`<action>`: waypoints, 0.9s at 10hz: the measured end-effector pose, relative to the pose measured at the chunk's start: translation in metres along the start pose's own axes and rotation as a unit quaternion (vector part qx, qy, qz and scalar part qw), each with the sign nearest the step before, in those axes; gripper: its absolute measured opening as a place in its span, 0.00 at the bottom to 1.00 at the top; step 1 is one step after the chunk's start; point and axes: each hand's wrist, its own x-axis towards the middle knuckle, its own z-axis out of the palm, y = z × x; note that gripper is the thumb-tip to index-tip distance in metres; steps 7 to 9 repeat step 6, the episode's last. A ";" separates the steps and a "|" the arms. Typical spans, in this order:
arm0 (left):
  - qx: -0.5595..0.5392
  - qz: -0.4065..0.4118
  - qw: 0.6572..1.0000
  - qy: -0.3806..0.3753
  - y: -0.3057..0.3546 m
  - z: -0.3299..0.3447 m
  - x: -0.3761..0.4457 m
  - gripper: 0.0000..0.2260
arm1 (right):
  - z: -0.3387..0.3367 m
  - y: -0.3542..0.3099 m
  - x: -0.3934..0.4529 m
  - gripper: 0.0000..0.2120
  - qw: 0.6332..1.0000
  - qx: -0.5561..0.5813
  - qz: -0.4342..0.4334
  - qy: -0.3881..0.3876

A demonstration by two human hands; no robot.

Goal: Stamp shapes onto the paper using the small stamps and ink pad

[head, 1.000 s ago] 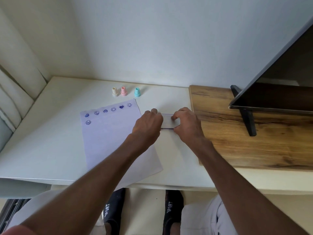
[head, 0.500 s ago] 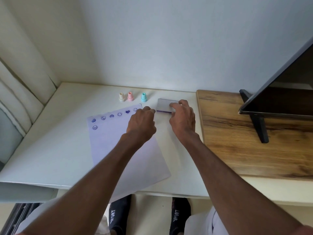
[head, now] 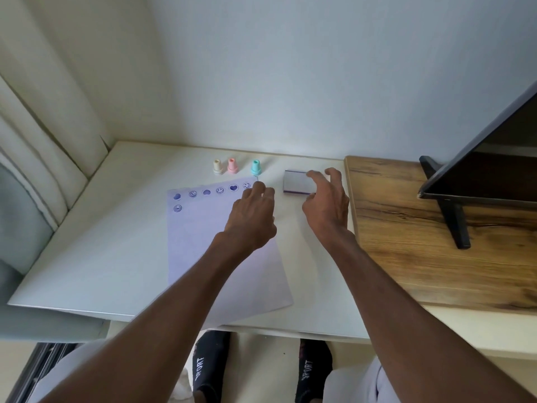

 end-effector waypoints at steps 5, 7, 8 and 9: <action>0.009 -0.065 0.992 0.109 0.016 -0.025 -0.064 0.23 | -0.039 -0.040 -0.069 0.15 0.991 -0.016 -0.123 0.059; -0.015 -0.081 0.984 0.160 0.029 -0.027 -0.096 0.23 | -0.056 -0.041 -0.088 0.16 0.984 -0.045 -0.148 0.088; -0.015 -0.081 0.984 0.160 0.029 -0.027 -0.096 0.23 | -0.056 -0.041 -0.088 0.16 0.984 -0.045 -0.148 0.088; -0.015 -0.081 0.984 0.160 0.029 -0.027 -0.096 0.23 | -0.056 -0.041 -0.088 0.16 0.984 -0.045 -0.148 0.088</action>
